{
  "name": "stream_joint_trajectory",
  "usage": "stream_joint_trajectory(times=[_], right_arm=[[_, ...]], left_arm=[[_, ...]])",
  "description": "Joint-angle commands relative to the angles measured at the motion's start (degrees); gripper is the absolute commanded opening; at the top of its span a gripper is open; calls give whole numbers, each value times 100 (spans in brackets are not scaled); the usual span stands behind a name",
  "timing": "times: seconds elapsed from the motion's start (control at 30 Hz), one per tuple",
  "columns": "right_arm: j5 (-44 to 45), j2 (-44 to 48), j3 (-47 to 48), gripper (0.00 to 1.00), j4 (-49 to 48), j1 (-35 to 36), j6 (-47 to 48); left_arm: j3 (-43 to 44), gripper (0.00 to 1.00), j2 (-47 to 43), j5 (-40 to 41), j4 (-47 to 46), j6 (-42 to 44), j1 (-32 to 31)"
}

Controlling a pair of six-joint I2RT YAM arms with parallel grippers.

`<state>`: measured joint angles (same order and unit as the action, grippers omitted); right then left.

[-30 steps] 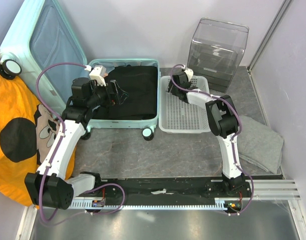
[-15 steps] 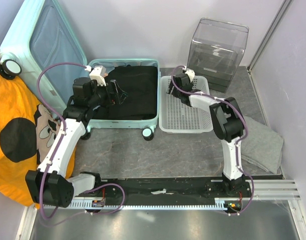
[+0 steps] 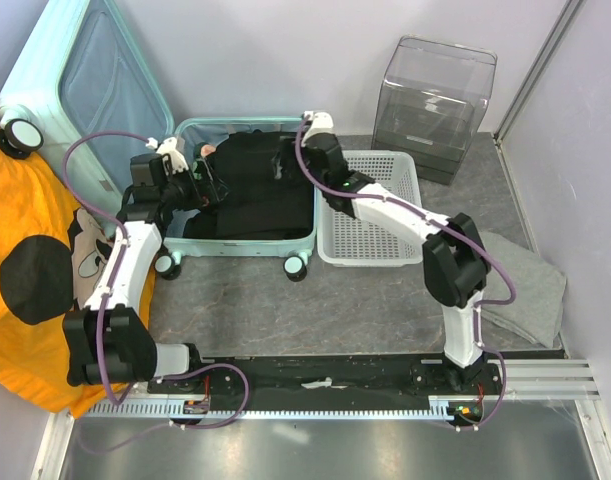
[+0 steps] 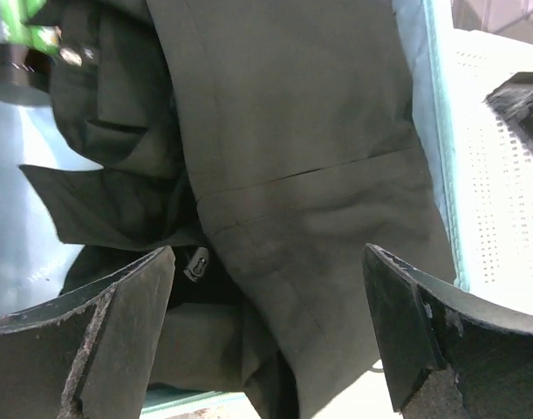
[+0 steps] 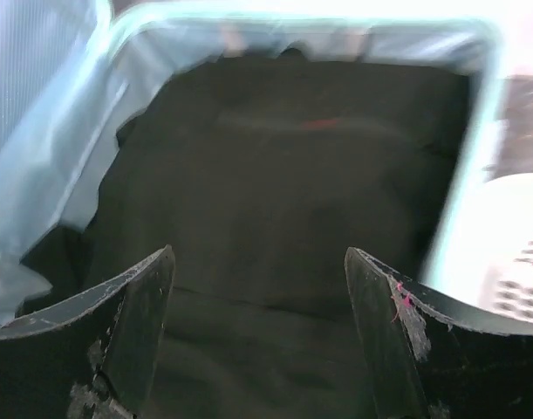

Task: Open, take out, and arrange the luggage
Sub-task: Adjust the bin at the center of the board.

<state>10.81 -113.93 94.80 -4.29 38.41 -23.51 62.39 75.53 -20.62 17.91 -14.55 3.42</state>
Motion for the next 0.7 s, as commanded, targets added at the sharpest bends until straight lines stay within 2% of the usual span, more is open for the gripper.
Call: stream_joint_trajectory(times=[0.0,0.17,0.4,0.67], right_arm=[[-202,-647,635,87,710,105,145],[60,-1122,1145,87,1334,228,224],[369,-1158,1181,91,1598,307,356],[53,-1448,1295,95,1766,307,180]], left_arm=[[142,96,295,-477,-69,-224,245],[221,96,770,-636,133,-373,546],[353,97,1463,-1189,292,-505,555],[300,99,1825,-1664,169,-690,511]])
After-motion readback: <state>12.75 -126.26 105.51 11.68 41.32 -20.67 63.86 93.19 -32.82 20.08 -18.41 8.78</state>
